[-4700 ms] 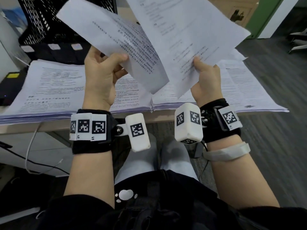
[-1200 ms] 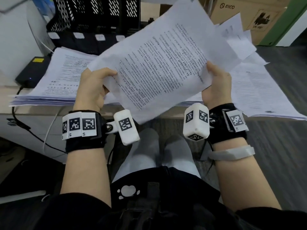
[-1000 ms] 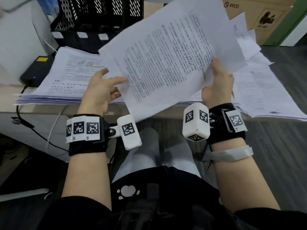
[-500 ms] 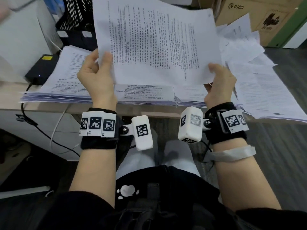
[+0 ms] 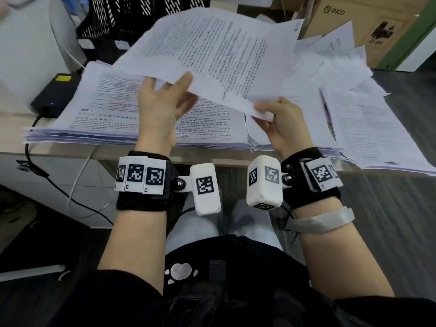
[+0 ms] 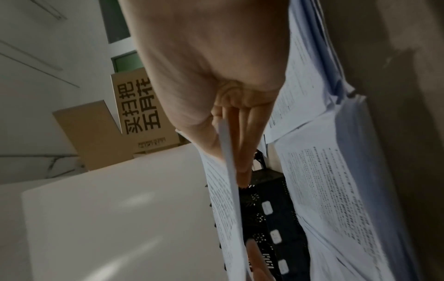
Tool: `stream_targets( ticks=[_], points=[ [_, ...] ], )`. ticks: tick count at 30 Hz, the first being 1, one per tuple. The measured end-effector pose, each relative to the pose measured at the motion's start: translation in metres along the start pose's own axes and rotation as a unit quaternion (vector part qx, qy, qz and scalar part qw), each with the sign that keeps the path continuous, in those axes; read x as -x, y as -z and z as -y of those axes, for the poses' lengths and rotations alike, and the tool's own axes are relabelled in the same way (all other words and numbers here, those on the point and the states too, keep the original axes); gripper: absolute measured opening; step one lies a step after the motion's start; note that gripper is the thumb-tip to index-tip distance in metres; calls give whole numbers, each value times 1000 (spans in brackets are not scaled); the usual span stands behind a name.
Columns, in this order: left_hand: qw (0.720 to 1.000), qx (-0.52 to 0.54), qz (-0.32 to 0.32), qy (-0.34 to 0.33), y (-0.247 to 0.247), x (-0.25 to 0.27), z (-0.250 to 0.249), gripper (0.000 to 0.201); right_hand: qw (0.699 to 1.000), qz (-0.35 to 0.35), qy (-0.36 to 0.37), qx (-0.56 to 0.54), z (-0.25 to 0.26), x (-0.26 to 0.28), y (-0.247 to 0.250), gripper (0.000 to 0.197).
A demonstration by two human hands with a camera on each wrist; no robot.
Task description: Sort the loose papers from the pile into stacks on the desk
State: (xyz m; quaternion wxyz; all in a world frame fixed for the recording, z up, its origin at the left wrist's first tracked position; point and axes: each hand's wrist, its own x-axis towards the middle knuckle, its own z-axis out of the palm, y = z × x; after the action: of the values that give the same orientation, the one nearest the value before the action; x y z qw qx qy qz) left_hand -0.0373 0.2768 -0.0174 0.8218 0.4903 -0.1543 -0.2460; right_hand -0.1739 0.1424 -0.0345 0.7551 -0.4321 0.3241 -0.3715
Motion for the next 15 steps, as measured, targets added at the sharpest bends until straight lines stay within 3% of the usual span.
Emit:
stream_targets(
  ticks=[2, 5, 8, 10, 15],
  points=[
    [998, -68, 4, 12, 2, 2, 6, 30, 996, 51, -27, 74, -6, 4, -7, 30],
    [993, -117, 0, 9, 9, -3, 10, 41, 987, 93, -63, 112, -14, 11, -15, 26],
    [984, -175, 6, 40, 21, -12, 6, 51, 997, 36, -65, 23, -11, 11, -17, 5],
    [972, -224, 11, 67, 29, -18, 1, 52, 998, -29, -60, -11, -7, 6, -12, 3],
    [949, -300, 10, 93, 36, -30, -7, 29, 986, -113, -36, 116, -1, -1, -3, 15]
  ],
)
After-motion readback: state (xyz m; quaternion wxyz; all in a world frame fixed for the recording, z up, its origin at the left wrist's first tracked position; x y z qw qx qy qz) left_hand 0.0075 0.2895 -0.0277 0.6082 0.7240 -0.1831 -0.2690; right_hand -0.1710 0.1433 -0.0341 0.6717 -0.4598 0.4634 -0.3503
